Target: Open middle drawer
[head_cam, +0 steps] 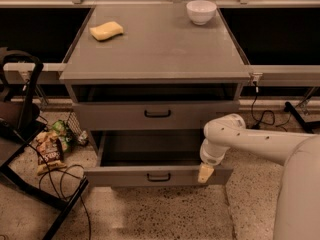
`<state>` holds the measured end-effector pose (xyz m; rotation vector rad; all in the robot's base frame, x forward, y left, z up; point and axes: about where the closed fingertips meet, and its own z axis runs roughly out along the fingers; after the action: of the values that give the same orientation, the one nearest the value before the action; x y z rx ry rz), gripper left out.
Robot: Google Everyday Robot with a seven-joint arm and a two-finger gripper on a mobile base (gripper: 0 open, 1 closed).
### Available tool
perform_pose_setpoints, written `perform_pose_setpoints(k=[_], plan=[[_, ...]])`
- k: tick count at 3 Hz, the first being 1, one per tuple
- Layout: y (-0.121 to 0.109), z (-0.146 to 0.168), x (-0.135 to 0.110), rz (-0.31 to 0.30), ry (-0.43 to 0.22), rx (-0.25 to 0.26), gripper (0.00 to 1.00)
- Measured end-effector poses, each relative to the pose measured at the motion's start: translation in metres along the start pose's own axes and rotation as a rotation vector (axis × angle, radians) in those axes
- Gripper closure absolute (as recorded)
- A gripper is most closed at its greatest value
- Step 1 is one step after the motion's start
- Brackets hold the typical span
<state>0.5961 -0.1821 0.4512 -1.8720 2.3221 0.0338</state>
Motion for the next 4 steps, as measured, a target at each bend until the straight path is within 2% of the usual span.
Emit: perform_pose_setpoints(k=[1,2,3,4], plan=[[0.000,0.000,0.000,0.000,0.000,-0.001,0.00],[0.004,0.002,0.002,0.003,0.002,-0.007,0.02],[0.063,0.017,0.025,0.052,0.038,-0.099,0.26],[0.072,0.015,0.027,0.064,0.041,-0.115,0.47]])
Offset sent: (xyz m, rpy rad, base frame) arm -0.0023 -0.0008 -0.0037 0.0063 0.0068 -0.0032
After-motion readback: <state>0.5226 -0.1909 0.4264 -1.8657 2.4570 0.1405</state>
